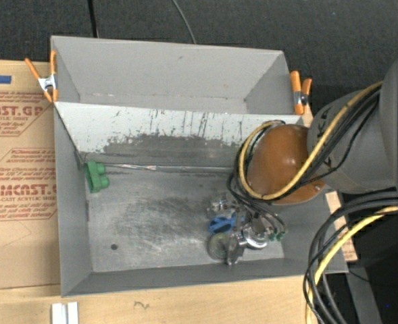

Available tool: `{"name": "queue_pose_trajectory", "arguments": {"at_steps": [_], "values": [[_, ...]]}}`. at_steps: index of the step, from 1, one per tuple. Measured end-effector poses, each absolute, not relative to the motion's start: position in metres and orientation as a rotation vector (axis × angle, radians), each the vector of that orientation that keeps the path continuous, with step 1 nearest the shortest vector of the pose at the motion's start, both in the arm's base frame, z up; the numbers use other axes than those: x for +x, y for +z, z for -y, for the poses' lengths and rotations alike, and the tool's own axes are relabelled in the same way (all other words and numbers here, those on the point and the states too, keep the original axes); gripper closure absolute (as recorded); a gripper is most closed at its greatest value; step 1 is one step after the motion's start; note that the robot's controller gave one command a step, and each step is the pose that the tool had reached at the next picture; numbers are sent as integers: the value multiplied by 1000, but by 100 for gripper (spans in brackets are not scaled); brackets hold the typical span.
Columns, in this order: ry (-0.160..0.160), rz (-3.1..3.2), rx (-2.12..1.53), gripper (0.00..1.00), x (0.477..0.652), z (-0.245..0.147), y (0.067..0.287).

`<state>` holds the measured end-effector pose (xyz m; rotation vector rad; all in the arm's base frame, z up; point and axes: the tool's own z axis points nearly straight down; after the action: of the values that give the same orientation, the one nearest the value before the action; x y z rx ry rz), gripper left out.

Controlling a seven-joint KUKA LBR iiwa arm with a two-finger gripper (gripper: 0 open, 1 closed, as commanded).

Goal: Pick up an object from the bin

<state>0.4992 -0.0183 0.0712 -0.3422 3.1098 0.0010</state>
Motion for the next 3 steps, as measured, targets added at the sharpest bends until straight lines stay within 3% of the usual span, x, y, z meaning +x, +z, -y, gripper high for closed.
{"name": "queue_pose_trajectory", "arguments": {"at_steps": [1, 2, 3], "values": [[2, -3115, -346, 100, 497, 18, 71], [-7, -3059, -676, 100, 527, 90, 203], [2, -3065, -680, 0, 525, 87, 199]]}}
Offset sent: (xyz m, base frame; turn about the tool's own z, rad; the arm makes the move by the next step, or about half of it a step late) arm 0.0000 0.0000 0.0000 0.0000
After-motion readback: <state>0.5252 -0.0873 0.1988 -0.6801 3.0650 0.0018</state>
